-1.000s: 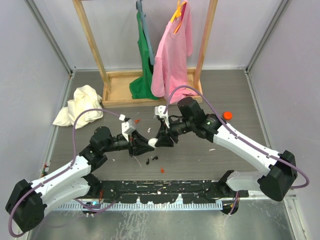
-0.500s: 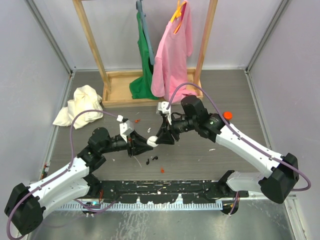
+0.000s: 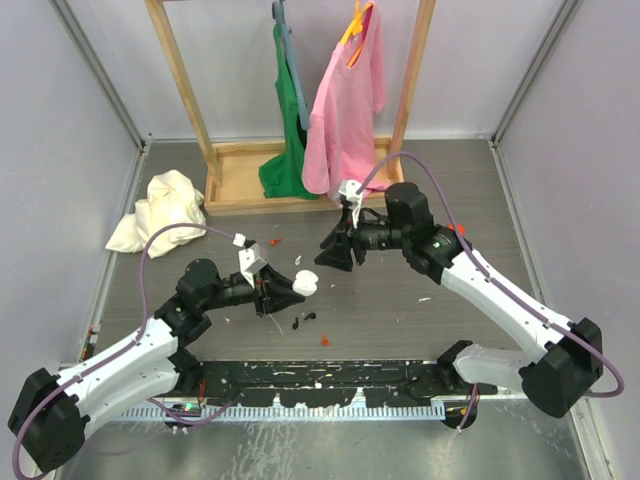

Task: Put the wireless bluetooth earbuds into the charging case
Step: Open the charging case.

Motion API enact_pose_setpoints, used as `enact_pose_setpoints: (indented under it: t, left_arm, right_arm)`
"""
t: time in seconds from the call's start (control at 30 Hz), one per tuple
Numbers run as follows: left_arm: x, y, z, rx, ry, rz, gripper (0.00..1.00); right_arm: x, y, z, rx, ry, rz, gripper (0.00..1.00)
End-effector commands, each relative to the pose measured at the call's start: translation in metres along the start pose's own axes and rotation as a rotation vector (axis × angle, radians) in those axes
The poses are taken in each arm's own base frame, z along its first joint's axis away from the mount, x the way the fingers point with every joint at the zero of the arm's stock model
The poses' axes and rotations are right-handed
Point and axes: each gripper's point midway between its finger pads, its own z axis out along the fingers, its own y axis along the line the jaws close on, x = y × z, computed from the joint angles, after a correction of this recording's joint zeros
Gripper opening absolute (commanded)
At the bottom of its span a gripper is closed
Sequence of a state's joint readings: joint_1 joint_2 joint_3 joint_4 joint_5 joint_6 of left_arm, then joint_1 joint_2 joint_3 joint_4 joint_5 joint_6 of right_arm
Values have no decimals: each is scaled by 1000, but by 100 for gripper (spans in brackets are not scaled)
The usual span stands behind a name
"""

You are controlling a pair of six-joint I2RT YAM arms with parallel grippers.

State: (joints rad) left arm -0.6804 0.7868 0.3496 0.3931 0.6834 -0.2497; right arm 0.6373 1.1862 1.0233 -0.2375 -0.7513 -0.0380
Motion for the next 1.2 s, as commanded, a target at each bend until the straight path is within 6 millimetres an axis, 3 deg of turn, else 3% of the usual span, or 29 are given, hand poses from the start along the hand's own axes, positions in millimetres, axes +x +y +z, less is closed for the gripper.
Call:
enact_pose_setpoints:
  t: [0.0,0.4,0.73,1.17]
  left_arm:
    - [-22,8,-1,-65,-112,46,0]
    - [-59,11,-7,-111,-295,93,0]
    - [-84,0,-5,-61,-375,92,0]
    - [-101,-11,-4,-4,-437,81,0]
  right_arm:
    - [-30,7,-15,27,-172,-38,55]
    - [-27,25,-27,-26,-522,-8,59]
    - [-26,41,-14,-127,-595,13,60]
    - [-35,57,-5,-219,-647,-12,52]
